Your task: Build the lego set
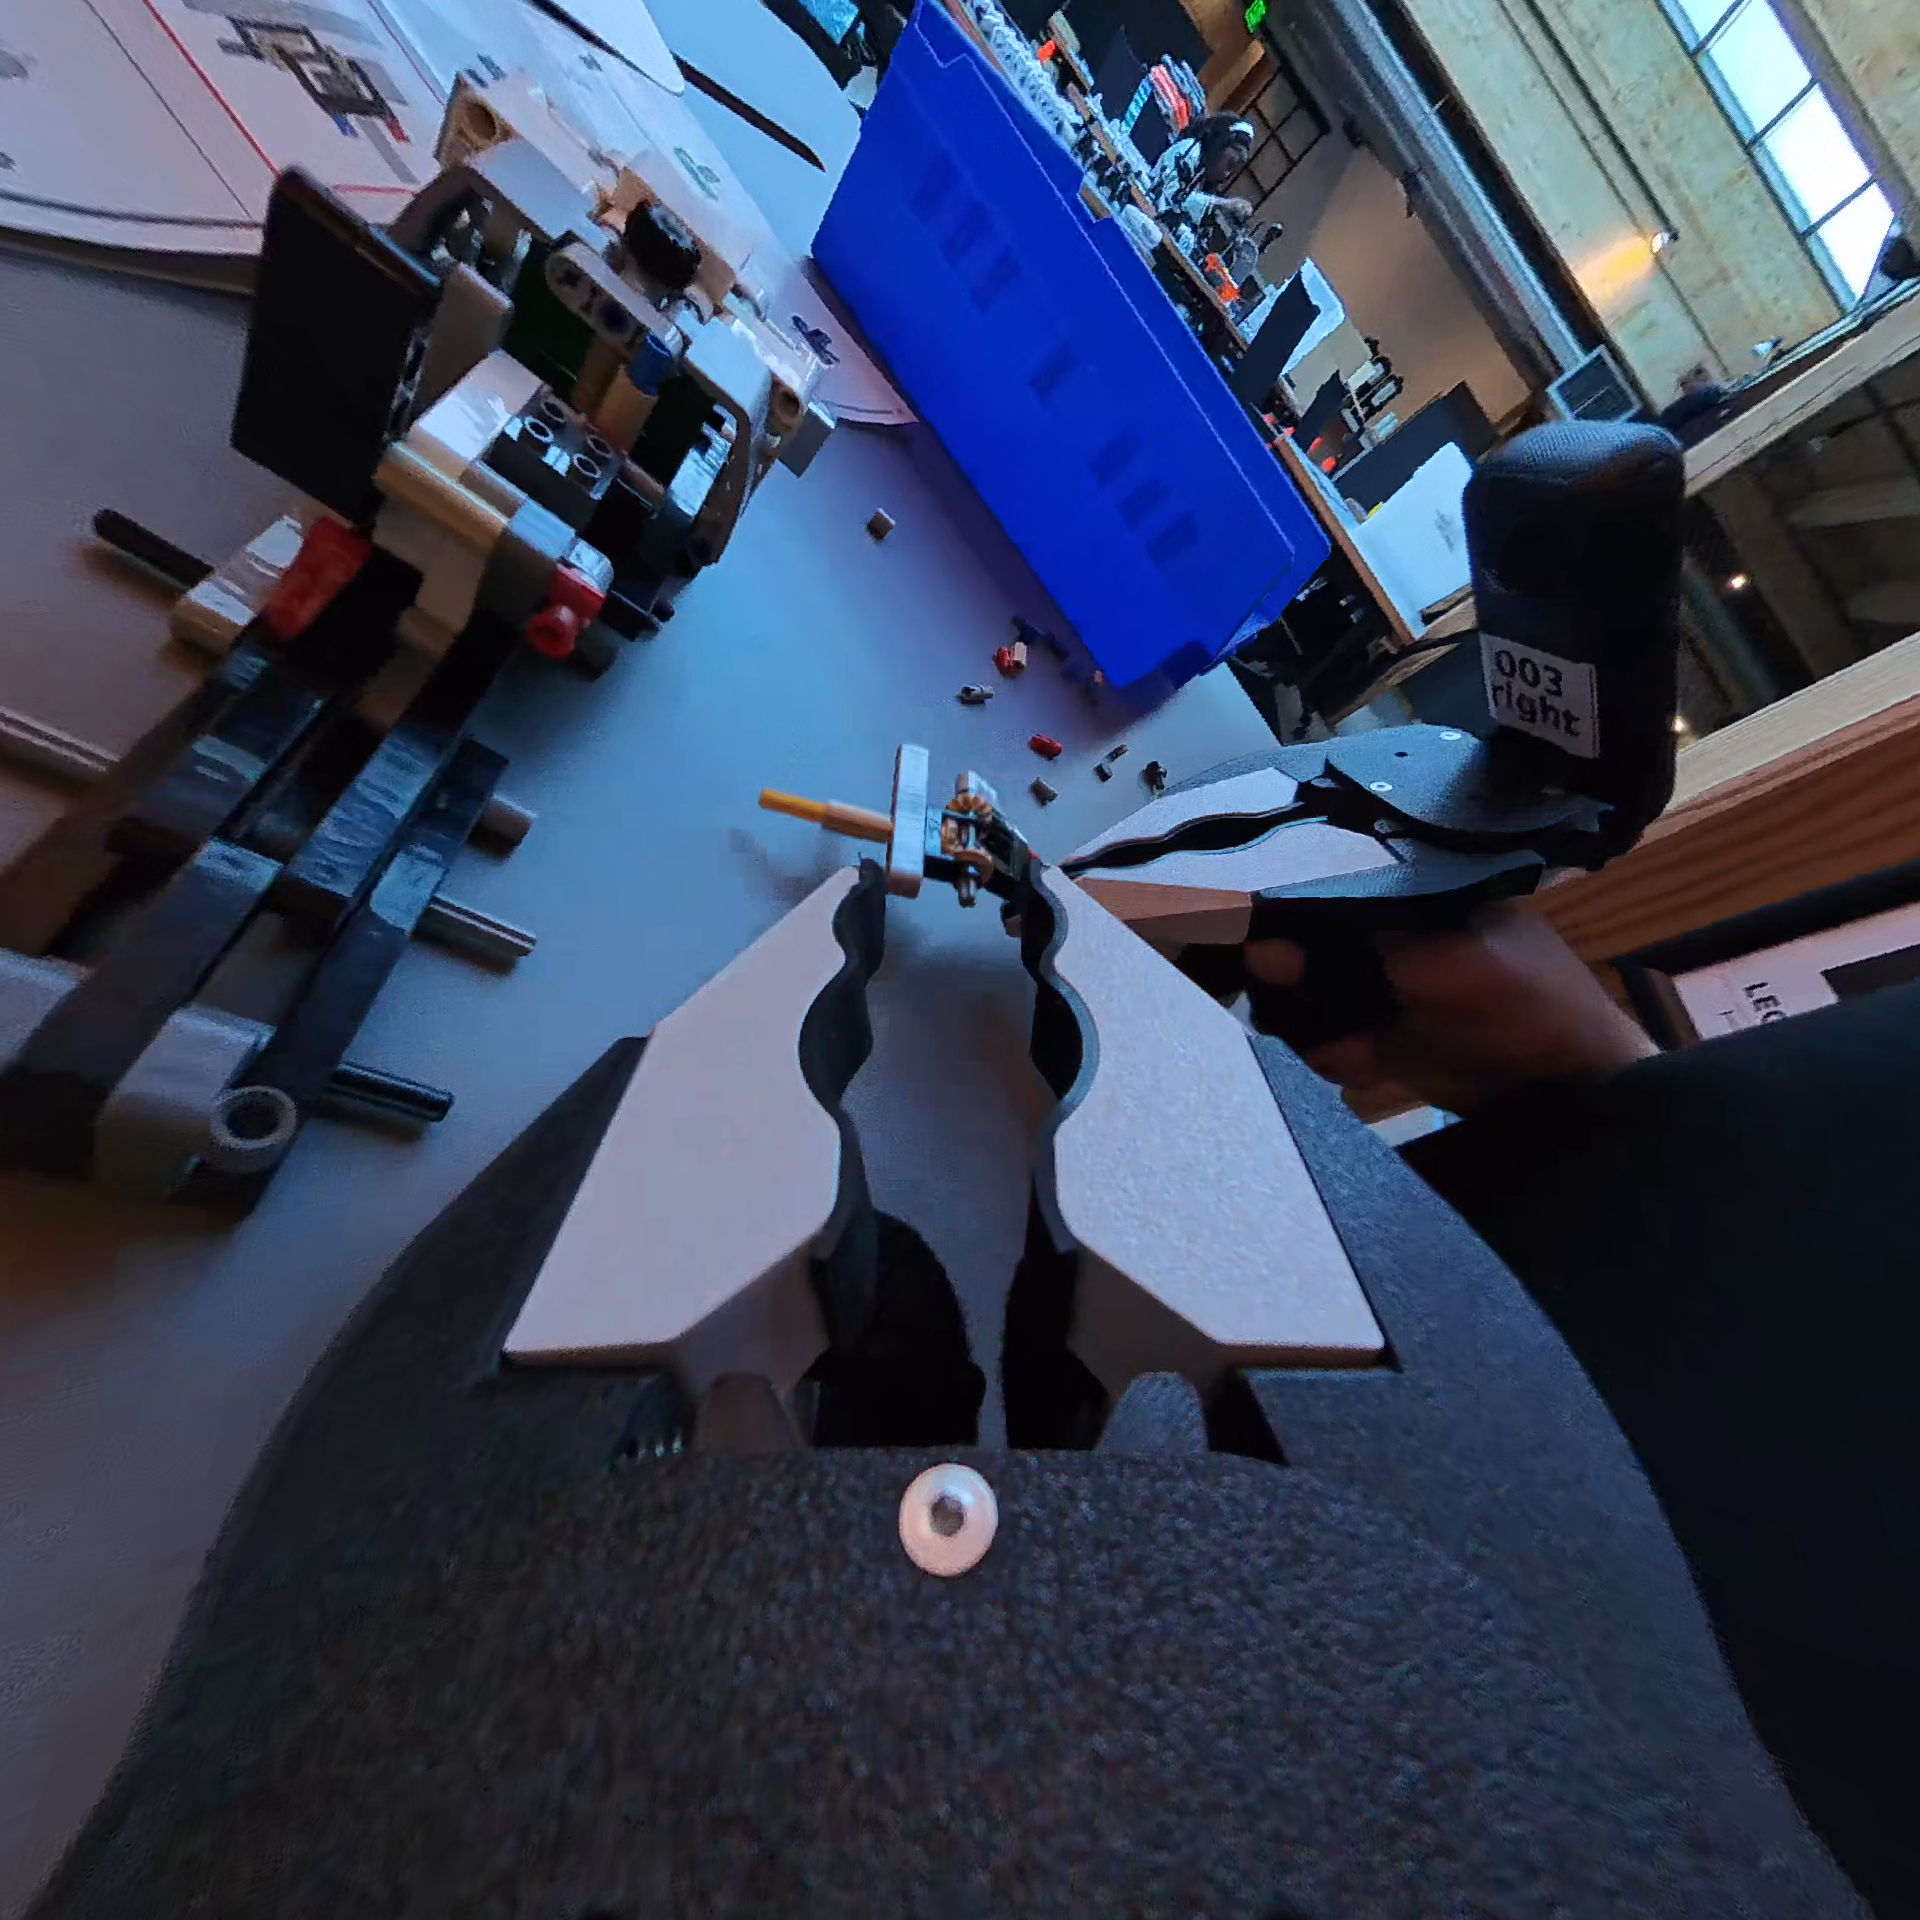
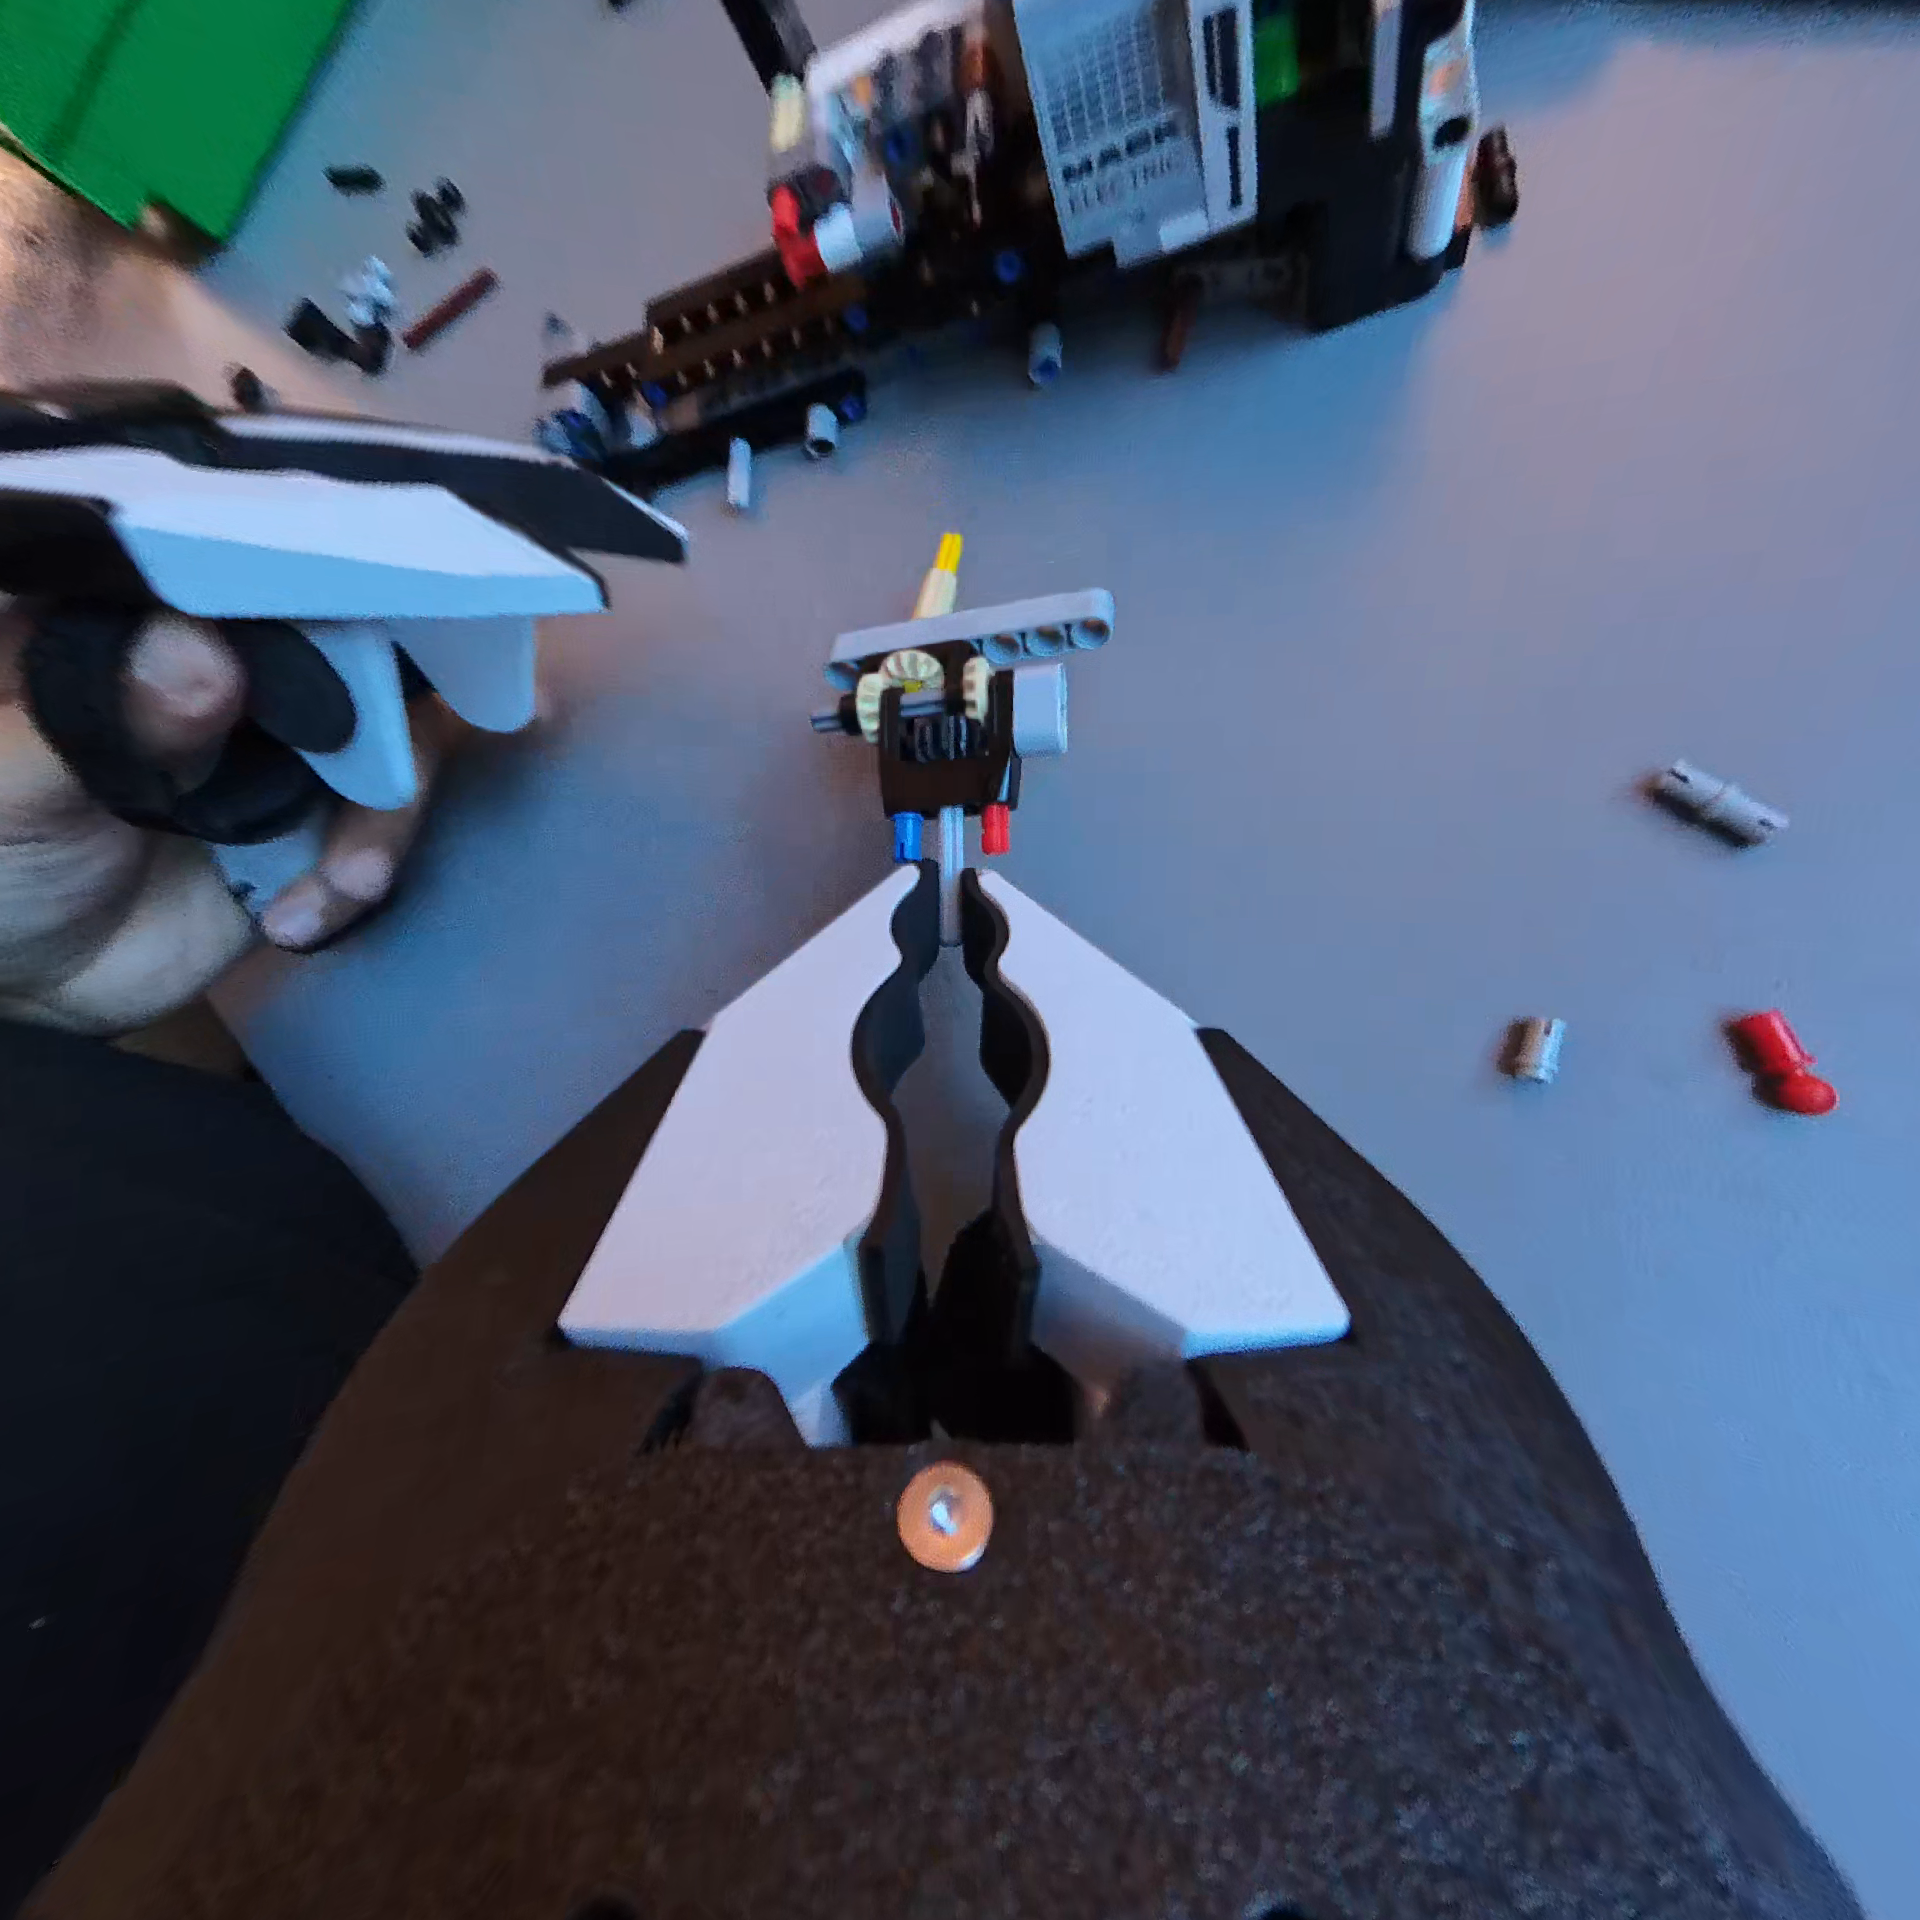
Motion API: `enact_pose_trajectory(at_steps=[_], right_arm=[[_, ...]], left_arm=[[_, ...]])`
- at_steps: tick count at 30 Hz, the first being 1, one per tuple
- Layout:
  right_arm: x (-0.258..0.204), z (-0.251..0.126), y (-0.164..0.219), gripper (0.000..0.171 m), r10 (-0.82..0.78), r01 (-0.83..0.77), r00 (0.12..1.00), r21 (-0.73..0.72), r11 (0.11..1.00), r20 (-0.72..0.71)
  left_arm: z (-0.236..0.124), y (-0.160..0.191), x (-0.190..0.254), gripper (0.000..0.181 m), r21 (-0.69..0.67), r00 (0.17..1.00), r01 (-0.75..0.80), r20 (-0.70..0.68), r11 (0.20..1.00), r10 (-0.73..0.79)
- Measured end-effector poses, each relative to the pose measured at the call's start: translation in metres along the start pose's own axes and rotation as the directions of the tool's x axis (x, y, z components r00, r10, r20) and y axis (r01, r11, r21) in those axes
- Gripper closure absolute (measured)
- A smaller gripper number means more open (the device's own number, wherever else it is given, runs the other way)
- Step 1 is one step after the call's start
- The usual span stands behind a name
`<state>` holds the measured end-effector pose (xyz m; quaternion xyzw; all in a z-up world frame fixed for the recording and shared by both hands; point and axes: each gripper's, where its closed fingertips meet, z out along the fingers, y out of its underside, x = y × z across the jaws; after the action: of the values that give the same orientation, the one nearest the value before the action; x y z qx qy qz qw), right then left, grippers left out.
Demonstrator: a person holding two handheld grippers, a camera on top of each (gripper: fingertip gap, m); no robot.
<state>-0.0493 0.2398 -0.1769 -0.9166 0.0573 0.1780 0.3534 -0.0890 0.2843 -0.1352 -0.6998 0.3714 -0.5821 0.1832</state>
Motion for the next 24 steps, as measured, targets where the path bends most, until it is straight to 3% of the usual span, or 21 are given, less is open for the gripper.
enact_pose_trajectory(at_steps=[8,14,19,24], right_arm=[[0.002,0.009,0.009,0.168,-0.006,0.001,0.997,-0.075,0.997,-0.076],[-0.003,0.007,0.012,0.164,0.020,-0.027,0.997,-0.082,0.996,-0.075],[-0.007,0.001,0.015,0.148,0.036,-0.038,0.998,-0.046,0.998,-0.046],[-0.004,-0.014,0.008,0.149,-0.025,0.026,0.999,0.059,0.998,-0.030]], left_arm=[[-0.021,-0.018,-0.002,0.157,0.057,0.964,-0.262,0.067,0.963,0.258],[-0.032,-0.026,-0.003,0.157,0.110,0.956,-0.292,0.075,0.950,0.285],[-0.031,-0.018,-0.009,0.157,0.013,0.927,-0.364,0.102,0.931,0.361],[-0.022,-0.003,-0.017,0.156,-0.161,0.890,-0.437,0.063,0.885,0.451]])
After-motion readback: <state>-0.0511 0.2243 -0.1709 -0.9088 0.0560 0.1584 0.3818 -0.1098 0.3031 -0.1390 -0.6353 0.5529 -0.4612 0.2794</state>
